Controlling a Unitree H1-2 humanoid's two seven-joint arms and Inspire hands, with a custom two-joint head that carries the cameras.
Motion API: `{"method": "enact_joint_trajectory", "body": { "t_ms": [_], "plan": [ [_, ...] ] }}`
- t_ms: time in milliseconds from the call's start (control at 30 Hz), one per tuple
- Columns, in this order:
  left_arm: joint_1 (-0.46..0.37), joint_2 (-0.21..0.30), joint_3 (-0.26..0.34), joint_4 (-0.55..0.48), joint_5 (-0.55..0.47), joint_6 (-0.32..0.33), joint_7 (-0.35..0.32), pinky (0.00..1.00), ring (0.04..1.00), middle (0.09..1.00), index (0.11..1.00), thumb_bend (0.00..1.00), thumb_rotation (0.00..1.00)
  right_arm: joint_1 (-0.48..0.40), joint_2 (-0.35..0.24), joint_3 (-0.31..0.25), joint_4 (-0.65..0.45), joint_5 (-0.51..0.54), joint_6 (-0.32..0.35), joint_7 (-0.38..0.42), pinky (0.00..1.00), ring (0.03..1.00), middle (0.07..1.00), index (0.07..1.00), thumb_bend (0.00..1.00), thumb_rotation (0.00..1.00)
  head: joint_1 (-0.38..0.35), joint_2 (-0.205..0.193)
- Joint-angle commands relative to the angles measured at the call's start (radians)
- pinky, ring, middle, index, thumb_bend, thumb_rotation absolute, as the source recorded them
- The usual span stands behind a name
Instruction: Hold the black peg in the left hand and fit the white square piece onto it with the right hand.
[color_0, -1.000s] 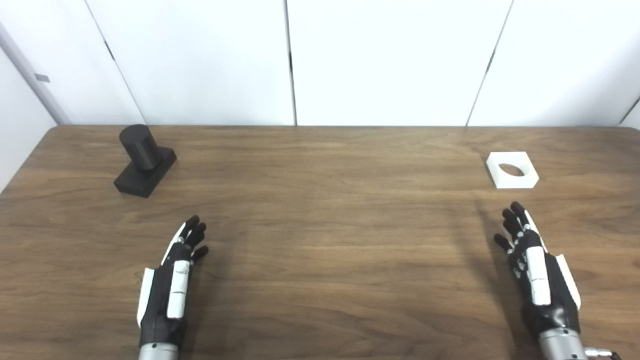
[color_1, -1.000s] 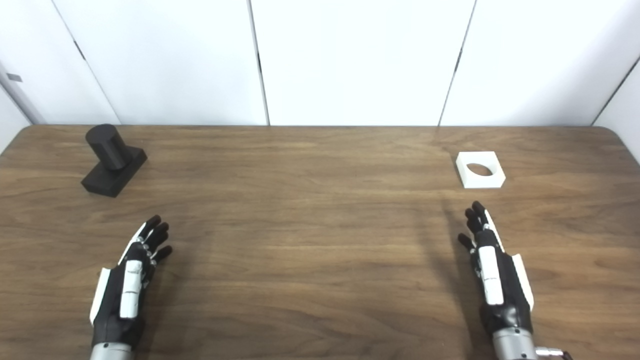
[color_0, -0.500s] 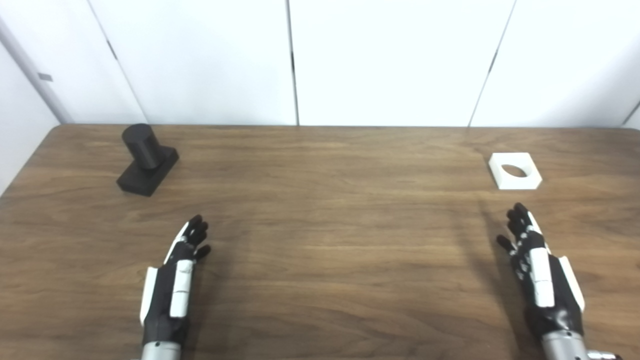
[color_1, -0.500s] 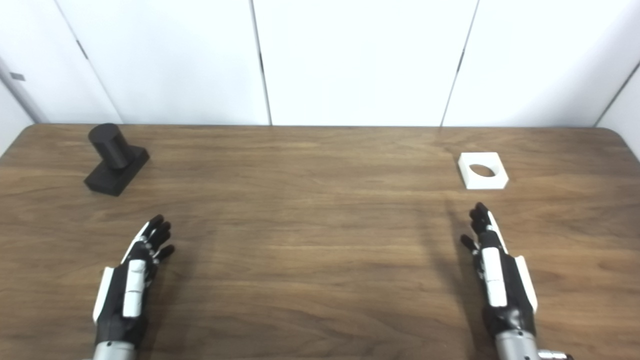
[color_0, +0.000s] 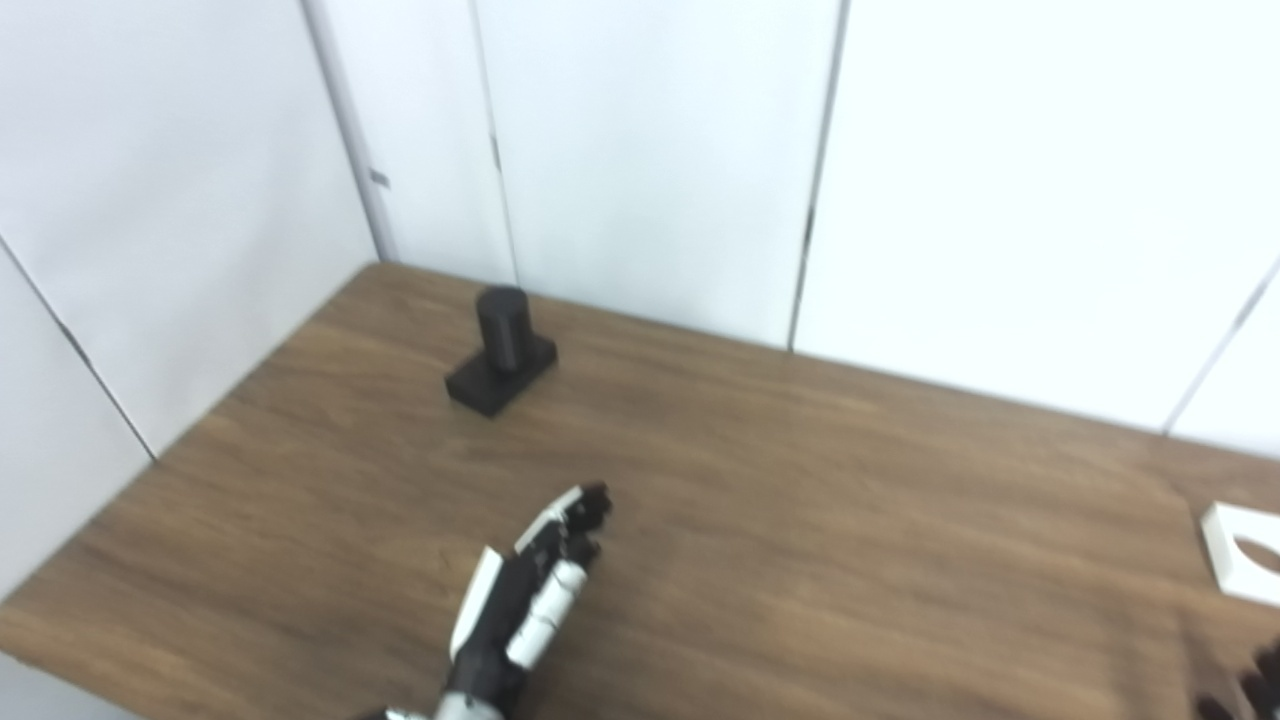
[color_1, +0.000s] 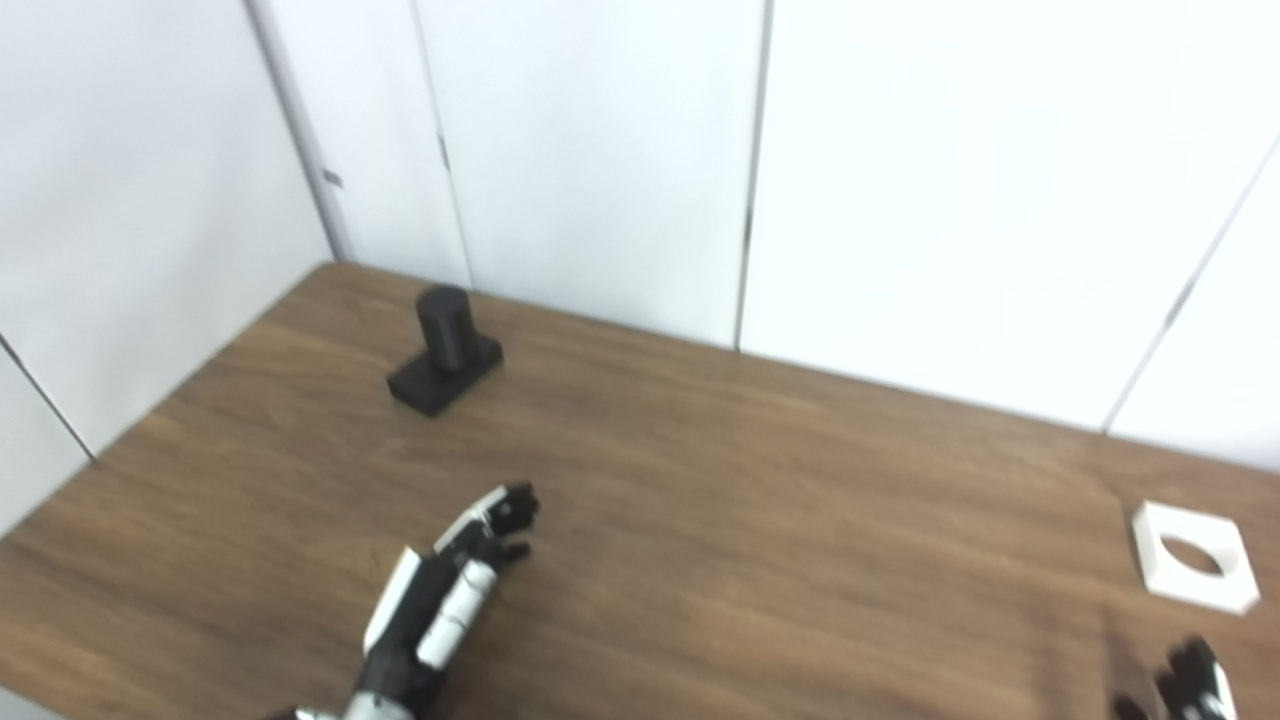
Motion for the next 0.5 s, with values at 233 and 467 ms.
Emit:
{"method": "enact_joint_trajectory", "body": {
  "t_ms": [233,467],
  "plan": [
    [0.019,-0.093,-0.026,0.051,0.015,-0.008,0.019,0.85,0.894,0.880,0.879,0.63,0.85,-0.022,-0.004,-0.018,0.026,-0.036,-0.024,-0.013,0.89,0.908,0.904,0.886,0.62,1.00,-0.003,-0.020],
    [0.033,-0.088,-0.037,0.039,0.039,-0.009,0.022,0.87,0.915,0.897,0.898,0.65,0.85,-0.010,-0.005,-0.020,0.012,-0.054,-0.021,-0.020,0.82,0.882,0.892,0.874,0.69,1.00,-0.004,-0.008]
  ]
}}
